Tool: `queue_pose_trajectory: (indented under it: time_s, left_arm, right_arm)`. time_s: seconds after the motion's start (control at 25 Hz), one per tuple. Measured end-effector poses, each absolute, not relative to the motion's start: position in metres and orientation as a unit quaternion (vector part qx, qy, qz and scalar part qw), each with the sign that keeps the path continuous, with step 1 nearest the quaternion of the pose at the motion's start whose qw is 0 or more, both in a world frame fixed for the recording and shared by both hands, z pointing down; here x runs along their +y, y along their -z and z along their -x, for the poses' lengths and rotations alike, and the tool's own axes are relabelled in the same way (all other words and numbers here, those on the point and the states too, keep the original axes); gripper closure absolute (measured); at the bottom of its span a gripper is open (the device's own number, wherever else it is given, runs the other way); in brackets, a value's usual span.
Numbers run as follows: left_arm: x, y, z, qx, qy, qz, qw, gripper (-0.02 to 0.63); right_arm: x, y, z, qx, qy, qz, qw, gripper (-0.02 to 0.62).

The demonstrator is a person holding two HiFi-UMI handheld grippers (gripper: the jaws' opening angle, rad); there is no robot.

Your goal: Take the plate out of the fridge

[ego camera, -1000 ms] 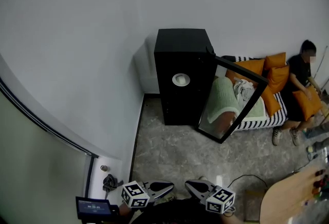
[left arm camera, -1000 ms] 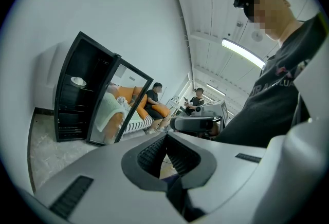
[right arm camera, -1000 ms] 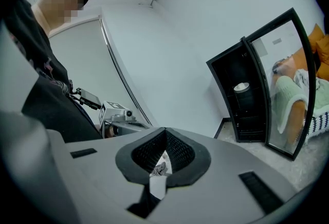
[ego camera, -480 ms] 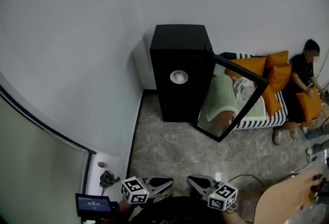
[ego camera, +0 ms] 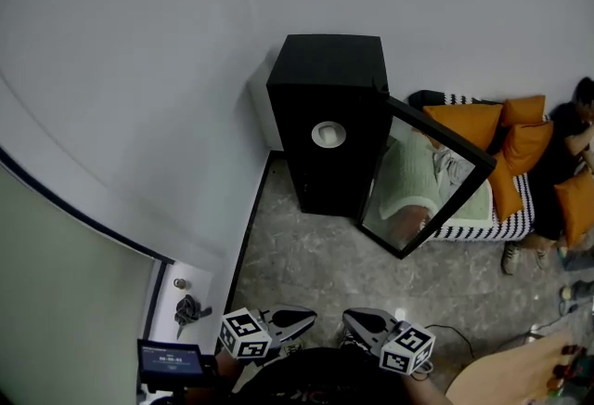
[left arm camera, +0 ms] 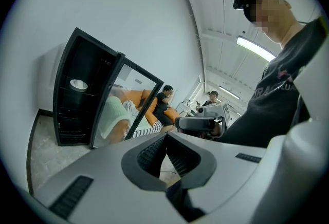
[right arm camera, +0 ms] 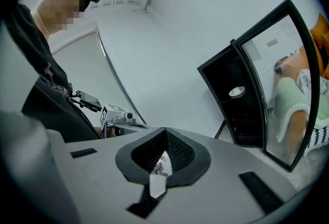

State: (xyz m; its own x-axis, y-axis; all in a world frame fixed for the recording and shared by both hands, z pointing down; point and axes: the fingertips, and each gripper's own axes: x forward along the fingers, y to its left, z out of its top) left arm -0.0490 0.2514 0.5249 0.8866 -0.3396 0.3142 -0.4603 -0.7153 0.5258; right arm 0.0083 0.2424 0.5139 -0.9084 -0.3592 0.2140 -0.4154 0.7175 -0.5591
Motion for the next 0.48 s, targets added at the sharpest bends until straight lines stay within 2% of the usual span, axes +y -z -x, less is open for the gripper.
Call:
queue_pose_trajectory:
  time_s: [0.48]
  left_arm:
    - [0.195, -0.521, -0.018, -0.253, -0.111, -0.912, 0.304, 0.607]
  right_arm:
    - [0.19, -0.52, -0.078, -0.928, -0.321, -0.184, 0.034, 0.59]
